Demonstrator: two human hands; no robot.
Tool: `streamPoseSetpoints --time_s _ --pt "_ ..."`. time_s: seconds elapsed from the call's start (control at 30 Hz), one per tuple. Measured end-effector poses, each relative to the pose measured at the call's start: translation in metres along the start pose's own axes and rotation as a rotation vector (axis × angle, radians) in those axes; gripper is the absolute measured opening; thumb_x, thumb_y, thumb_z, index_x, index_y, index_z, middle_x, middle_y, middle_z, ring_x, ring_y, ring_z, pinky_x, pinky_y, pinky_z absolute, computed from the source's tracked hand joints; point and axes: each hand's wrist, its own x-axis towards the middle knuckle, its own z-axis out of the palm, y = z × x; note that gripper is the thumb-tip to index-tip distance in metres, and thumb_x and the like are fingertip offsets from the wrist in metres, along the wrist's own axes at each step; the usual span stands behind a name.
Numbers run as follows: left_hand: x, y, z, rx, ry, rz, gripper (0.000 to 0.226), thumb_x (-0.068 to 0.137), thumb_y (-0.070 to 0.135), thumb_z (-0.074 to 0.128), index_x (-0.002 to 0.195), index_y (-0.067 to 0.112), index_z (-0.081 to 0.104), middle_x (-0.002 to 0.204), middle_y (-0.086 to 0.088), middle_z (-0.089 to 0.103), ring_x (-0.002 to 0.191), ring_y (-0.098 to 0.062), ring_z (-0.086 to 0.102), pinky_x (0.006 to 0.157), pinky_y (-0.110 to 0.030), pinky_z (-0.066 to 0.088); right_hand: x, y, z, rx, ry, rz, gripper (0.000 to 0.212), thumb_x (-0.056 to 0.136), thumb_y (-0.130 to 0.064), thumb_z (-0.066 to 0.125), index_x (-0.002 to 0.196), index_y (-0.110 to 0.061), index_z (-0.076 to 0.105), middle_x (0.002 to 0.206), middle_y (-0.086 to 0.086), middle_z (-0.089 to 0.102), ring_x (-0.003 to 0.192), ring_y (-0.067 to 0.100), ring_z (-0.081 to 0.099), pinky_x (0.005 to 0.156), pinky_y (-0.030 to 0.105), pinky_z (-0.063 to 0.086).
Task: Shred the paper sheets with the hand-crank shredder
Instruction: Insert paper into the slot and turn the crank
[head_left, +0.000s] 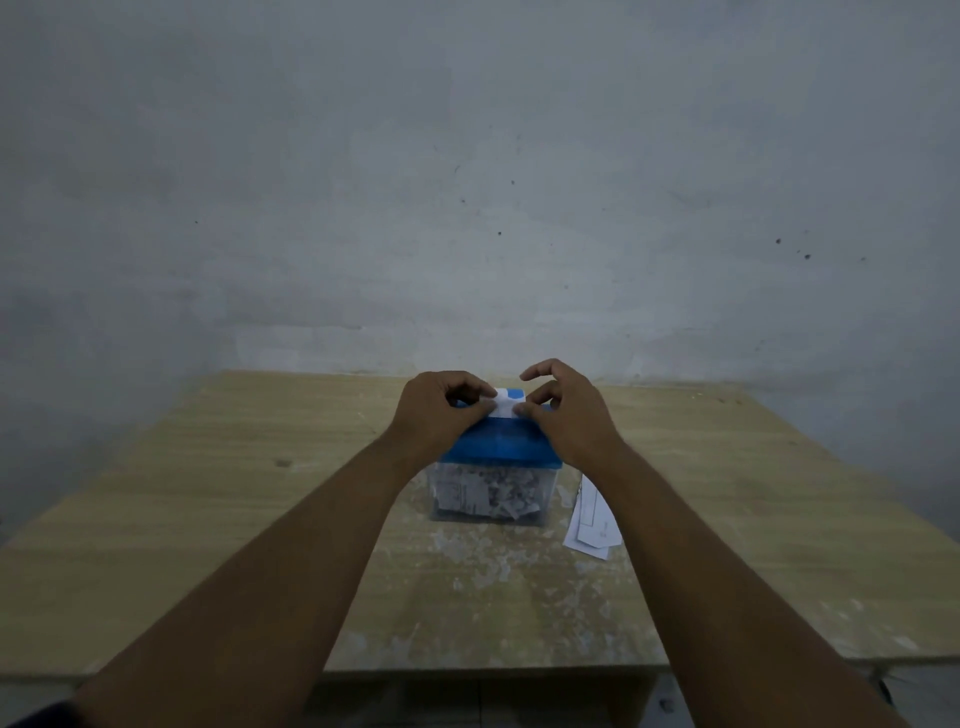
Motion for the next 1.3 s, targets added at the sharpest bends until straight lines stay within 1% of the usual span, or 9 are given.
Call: streamPoseSetpoints --time_s 0.2,0.47,0.57,0.77,0.9,0.97,1.03,1.1,1.3 --pt "0.002 0.004 -0.006 0.001 -0.024 -0.035 0.009 0.092 0.021 0.083 0.098 0.028 0.083 0.089 0.017 0.077 0.079 -0.001 0.072 0.07 -0.011 0.054 0.005 -0.002 0.001 -0.055 -0.031 -0.029 0.025 0.085 -0.023 0.087 0.101 -0.034 0.071 0.082 -0.01 0.073 0.062 0.0 0.056 0.061 0.017 0.041" --pt "0.002 0.001 -0.004 -0.008 -0.047 -0.028 0.011 0.092 0.009 0.082 0.098 0.018 0.085 0.09 0.011 0.079 0.083 0.005 0.07 0.077 -0.008 0.052 0.006 -0.002 -0.001 0.029 -0.013 0.02 0.022 0.084 -0.012 0.086 0.097 -0.027 0.077 0.088 -0.008 0.074 0.076 0.006 0.066 0.065 0.019 0.052" --pt "0.001 0.0 -0.004 -0.007 -0.053 -0.024 0.009 0.094 0.017 0.08 0.1 0.021 0.085 0.092 0.014 0.079 0.087 0.004 0.07 0.078 -0.01 0.052 0.005 -0.001 0.001 0.03 -0.008 0.017 0.019 0.086 -0.01 0.085 0.097 -0.024 0.079 0.091 -0.01 0.075 0.078 0.0 0.067 0.063 0.011 0.051" --pt "-0.001 0.001 -0.003 -0.004 -0.049 -0.05 0.012 0.093 0.026 0.082 0.104 0.024 0.086 0.094 0.016 0.079 0.089 0.007 0.068 0.077 -0.005 0.049 0.006 0.0 0.0 0.004 -0.025 0.012 0.019 0.088 -0.012 0.083 0.1 -0.026 0.081 0.095 -0.011 0.075 0.085 0.006 0.068 0.07 0.018 0.054" --pt "-0.007 0.001 -0.001 -0.014 -0.06 -0.063 0.033 0.077 0.047 0.092 0.102 0.028 0.086 0.098 0.02 0.077 0.094 0.008 0.067 0.079 -0.007 0.05 0.003 0.002 0.0 -0.019 0.004 -0.011 0.016 0.096 -0.013 0.073 0.102 -0.027 0.08 0.096 -0.017 0.073 0.08 0.003 0.064 0.067 0.011 0.047" --pt "-0.009 0.0 -0.001 -0.022 -0.049 -0.078 0.04 0.069 0.05 0.096 0.101 0.027 0.086 0.101 0.02 0.076 0.094 0.011 0.065 0.076 -0.006 0.049 0.0 0.01 0.0 -0.039 0.102 0.017 0.022 0.102 -0.015 0.063 0.103 -0.031 0.078 0.101 -0.02 0.072 0.085 0.005 0.064 0.072 0.015 0.05" --pt "-0.009 0.001 -0.001 -0.034 -0.057 -0.085 0.047 0.064 0.051 0.098 0.101 0.026 0.086 0.101 0.017 0.076 0.092 0.012 0.065 0.072 -0.006 0.049 -0.004 0.025 -0.003 -0.066 0.188 0.094 0.028 0.105 -0.012 0.055 0.106 -0.028 0.077 0.109 -0.013 0.073 0.095 0.008 0.066 0.085 0.025 0.055" --pt "-0.01 0.001 -0.002 -0.038 -0.069 -0.089 0.054 0.059 0.056 0.096 0.102 0.025 0.086 0.103 0.015 0.076 0.091 0.009 0.066 0.071 -0.007 0.049 -0.011 0.043 -0.007 -0.132 0.17 0.178 0.028 0.106 -0.011 0.053 0.11 -0.022 0.078 0.116 -0.003 0.075 0.102 0.014 0.067 0.091 0.029 0.053" --pt "-0.012 -0.002 0.002 -0.04 -0.05 -0.105 0.055 0.058 0.058 0.096 0.103 0.028 0.086 0.106 0.016 0.076 0.095 0.004 0.066 0.075 -0.007 0.05 -0.027 0.069 -0.01 -0.185 0.101 0.181 0.025 0.103 -0.008 0.061 0.122 -0.012 0.077 0.119 0.005 0.076 0.093 0.015 0.067 0.082 0.025 0.048"
